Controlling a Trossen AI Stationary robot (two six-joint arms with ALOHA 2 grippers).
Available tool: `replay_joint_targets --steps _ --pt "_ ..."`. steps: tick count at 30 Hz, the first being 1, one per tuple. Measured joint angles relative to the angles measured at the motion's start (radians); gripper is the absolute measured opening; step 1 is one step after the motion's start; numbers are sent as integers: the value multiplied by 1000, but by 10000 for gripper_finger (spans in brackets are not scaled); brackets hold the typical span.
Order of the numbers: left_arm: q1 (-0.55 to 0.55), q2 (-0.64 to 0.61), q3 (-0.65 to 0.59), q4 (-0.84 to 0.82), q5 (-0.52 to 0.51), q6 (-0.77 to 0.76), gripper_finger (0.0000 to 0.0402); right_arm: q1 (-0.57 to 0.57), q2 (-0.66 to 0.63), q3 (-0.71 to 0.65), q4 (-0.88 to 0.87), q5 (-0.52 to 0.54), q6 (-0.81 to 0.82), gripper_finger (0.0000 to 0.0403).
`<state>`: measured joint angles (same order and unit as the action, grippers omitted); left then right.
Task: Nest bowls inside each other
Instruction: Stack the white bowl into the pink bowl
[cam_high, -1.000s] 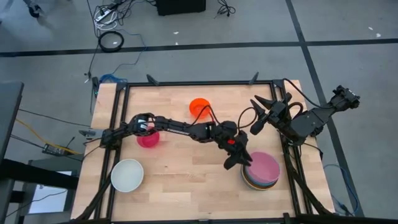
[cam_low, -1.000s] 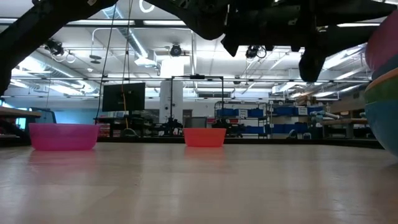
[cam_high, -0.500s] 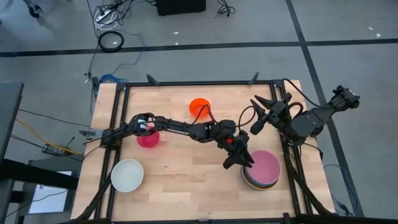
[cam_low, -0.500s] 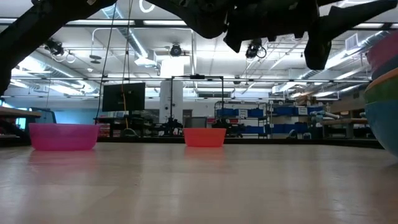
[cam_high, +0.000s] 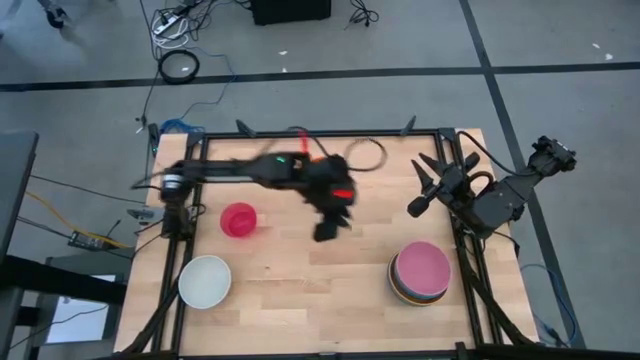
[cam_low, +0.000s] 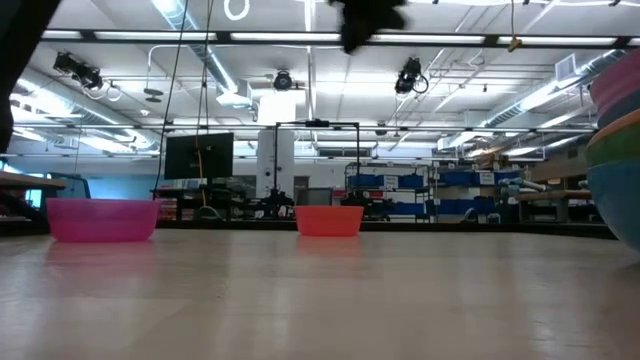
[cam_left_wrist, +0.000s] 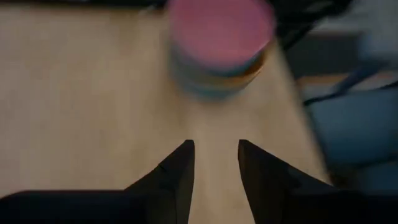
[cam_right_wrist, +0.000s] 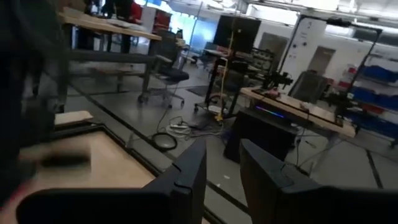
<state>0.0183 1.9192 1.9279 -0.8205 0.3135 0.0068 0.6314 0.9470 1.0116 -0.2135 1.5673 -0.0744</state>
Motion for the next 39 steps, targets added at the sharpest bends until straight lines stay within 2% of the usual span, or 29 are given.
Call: replay_joint_targets --steps 3,8,11,14,19,21,24,29,34,39 --pt "-26 -91 1 -223 -175 -15 133 4 0 0 19 0 -15 83" --pt "-86 -189 -4 -423 -361 -133 133 6 19 0 22 -9 -26 78" --pt "-131 -240 -4 -481 -445 -204 133 10 35 0 6 -88 -30 78" --pt "-176 -275 -4 -538 -510 -283 133 8 56 0 -46 -221 27 77" --pt "-257 -323 -4 -636 -562 -443 133 -22 88 0 -182 -462 251 77" --pt "-288 -326 -4 -665 -566 -499 133 -38 96 0 -237 -509 360 77" --pt "-324 -325 -4 -753 -567 -593 133 -62 107 0 -337 -512 484 74" --pt "-362 -342 -63 -747 -553 -669 133 -128 115 0 -438 -441 576 70" --pt "-360 -415 -213 -749 -565 -709 133 -234 111 0 -447 -418 541 56" --pt "-362 -502 -403 -749 -620 -766 133 -357 113 0 -468 -468 528 41"
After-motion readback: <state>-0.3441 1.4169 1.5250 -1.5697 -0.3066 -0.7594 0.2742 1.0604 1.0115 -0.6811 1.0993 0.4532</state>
